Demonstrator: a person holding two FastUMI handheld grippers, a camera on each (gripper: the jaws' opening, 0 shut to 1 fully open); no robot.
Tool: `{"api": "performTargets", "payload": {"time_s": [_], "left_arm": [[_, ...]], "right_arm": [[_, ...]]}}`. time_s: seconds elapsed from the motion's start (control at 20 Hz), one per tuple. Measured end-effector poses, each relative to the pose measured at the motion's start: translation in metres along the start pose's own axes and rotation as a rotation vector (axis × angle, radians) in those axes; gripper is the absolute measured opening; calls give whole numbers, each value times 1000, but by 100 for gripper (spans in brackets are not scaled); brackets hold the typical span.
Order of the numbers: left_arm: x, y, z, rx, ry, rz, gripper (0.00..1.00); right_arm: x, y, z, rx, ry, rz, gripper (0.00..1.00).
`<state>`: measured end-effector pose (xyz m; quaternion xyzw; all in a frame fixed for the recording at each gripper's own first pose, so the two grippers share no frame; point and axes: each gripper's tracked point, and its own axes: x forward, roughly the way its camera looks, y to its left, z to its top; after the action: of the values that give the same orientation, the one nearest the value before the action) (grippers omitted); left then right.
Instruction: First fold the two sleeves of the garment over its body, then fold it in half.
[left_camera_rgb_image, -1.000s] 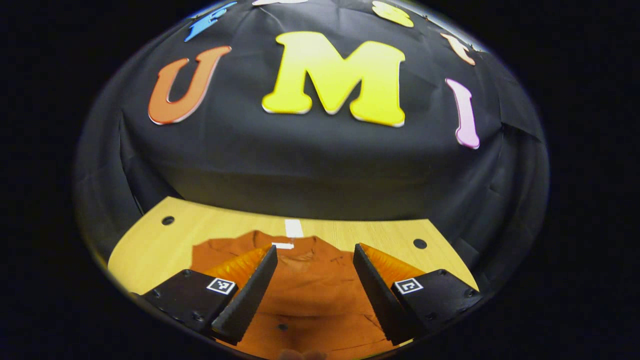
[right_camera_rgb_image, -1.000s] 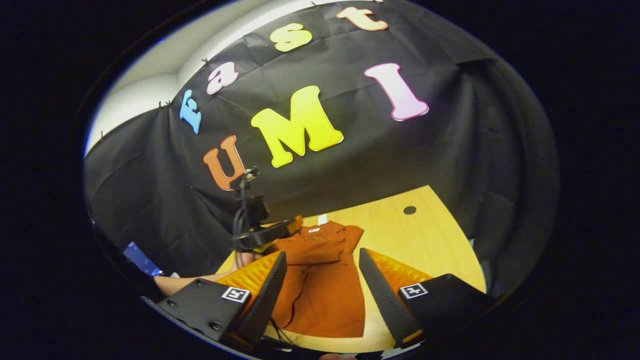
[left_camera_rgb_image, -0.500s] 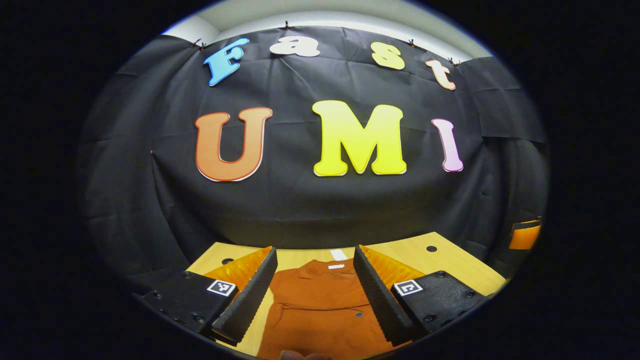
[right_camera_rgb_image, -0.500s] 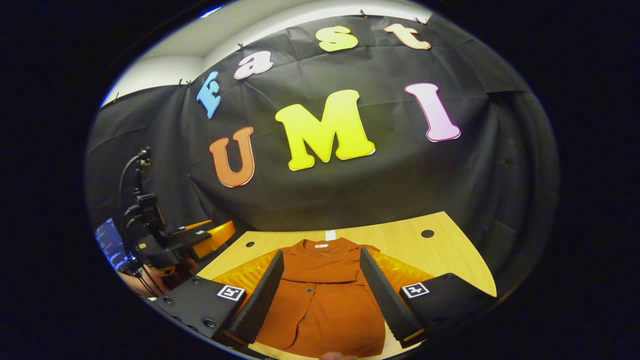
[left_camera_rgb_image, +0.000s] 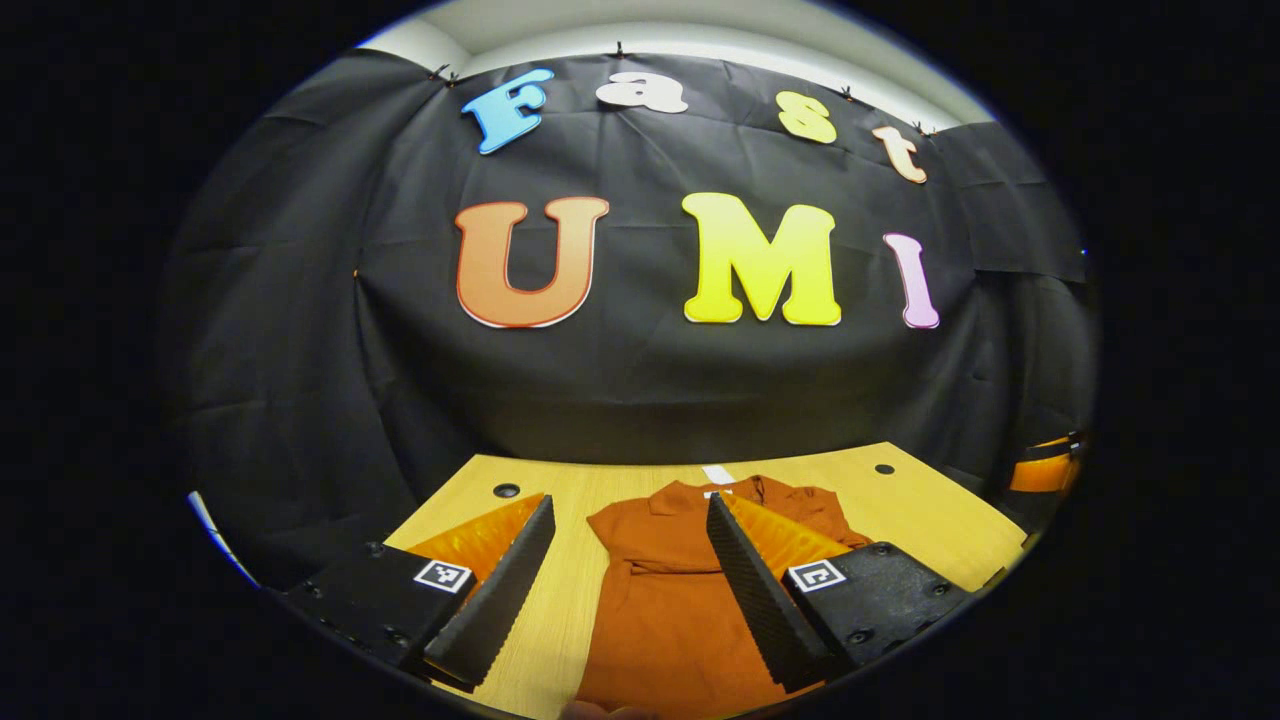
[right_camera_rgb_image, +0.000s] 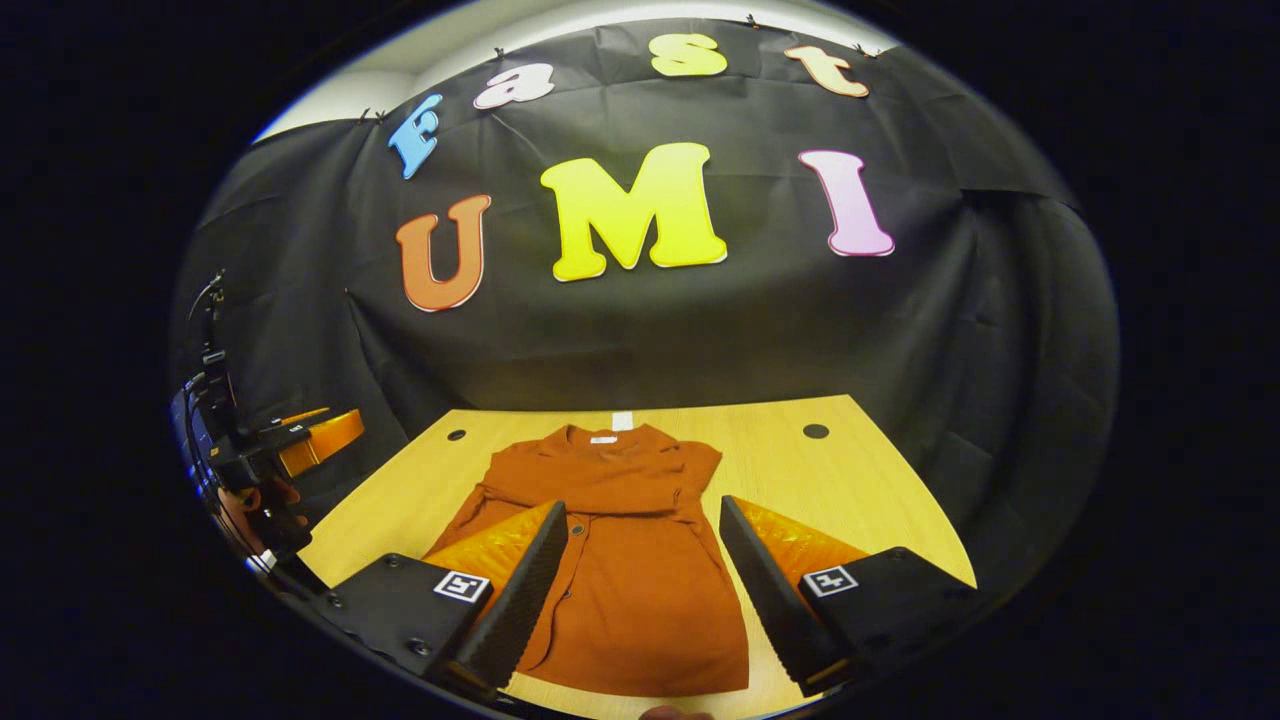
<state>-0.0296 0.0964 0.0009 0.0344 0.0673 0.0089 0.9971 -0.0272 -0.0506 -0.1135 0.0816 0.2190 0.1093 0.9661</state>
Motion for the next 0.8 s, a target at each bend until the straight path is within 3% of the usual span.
{"api": "performTargets", "payload": {"time_s": [0.1,0.3,0.55,0.6,0.8], "left_arm": [[-5,7,-24,-4,48,-15,99],[-25,26,-92,-10,227,-51,99],[-62,15,-175,-129,488,-184,99],[-75,13,-188,-146,537,-206,99],[-105,18,-234,-222,709,-227,99]], "right_arm": [[4,-2,-14,0,29,15,98],[4,-33,-61,-26,137,-27,98],[-7,-72,-133,7,296,-81,98],[-10,-79,-146,16,323,-93,94],[-20,-104,-190,94,416,-146,98]]}}
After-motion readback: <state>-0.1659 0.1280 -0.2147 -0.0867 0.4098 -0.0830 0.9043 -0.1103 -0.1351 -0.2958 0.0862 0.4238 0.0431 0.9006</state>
